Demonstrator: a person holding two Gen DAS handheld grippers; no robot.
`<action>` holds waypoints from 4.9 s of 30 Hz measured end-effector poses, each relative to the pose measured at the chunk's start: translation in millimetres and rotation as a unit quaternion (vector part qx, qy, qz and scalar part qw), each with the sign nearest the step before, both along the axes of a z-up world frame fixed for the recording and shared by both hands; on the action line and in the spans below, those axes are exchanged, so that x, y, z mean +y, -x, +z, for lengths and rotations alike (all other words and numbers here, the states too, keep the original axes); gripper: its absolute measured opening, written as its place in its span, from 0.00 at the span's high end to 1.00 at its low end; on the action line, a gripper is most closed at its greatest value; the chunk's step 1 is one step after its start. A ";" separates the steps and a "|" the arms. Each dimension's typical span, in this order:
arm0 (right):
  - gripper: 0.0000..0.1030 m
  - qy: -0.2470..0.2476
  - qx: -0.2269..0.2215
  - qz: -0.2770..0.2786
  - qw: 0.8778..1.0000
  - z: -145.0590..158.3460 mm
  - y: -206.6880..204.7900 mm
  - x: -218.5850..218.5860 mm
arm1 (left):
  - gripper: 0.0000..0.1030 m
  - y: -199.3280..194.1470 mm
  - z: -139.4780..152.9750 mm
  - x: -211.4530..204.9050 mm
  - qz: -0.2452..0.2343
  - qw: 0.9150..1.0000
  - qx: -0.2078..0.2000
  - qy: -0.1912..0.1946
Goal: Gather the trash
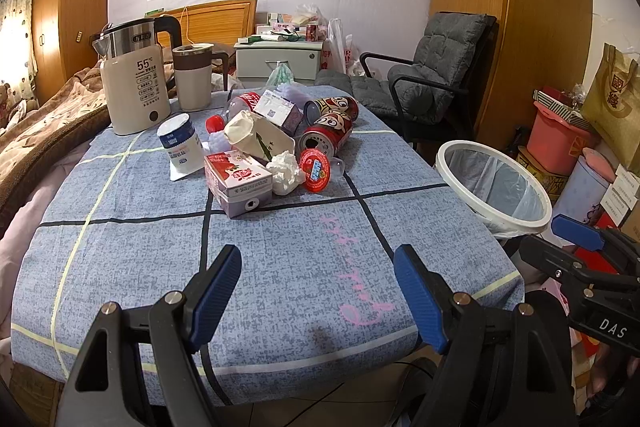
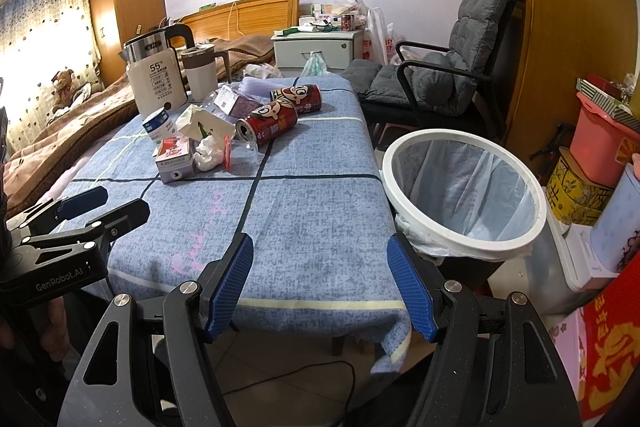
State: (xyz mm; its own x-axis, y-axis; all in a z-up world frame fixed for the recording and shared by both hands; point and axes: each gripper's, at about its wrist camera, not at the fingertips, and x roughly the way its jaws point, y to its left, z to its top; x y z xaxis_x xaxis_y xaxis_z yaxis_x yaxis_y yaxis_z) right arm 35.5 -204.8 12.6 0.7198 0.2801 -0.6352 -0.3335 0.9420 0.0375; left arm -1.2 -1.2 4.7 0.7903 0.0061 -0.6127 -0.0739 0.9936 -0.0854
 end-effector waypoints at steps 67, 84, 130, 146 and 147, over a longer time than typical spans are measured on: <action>0.32 -0.003 0.015 0.017 1.000 -11.7 -26.1 12.5 | 0.22 -20.2 -14.0 12.6 0.008 1.000 0.014 -0.018; 0.32 -0.016 0.030 0.093 0.995 -24.0 -95.3 68.5 | 0.22 -98.2 -24.9 79.2 0.078 0.996 0.037 0.035; 0.59 -0.078 0.098 0.131 0.983 -41.4 -139.3 88.0 | 0.41 -78.2 -28.8 78.5 0.067 0.997 0.035 0.023; 0.59 -0.100 0.078 0.081 0.989 -24.4 -123.0 30.9 | 0.42 -64.9 5.9 48.0 0.023 0.999 -0.011 0.042; 0.59 -0.100 0.076 0.077 0.989 -23.7 -122.6 27.1 | 0.42 -66.8 8.1 44.8 0.018 0.999 -0.013 0.041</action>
State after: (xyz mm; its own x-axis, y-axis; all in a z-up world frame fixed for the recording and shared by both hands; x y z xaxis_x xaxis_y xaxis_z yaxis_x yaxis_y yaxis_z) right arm 158.2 -177.6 -11.0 0.5587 0.5100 -0.6540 -0.4486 0.8491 0.2790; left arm 65.6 43.6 12.8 0.8061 -0.0139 -0.5917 -0.1065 0.9800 -0.1681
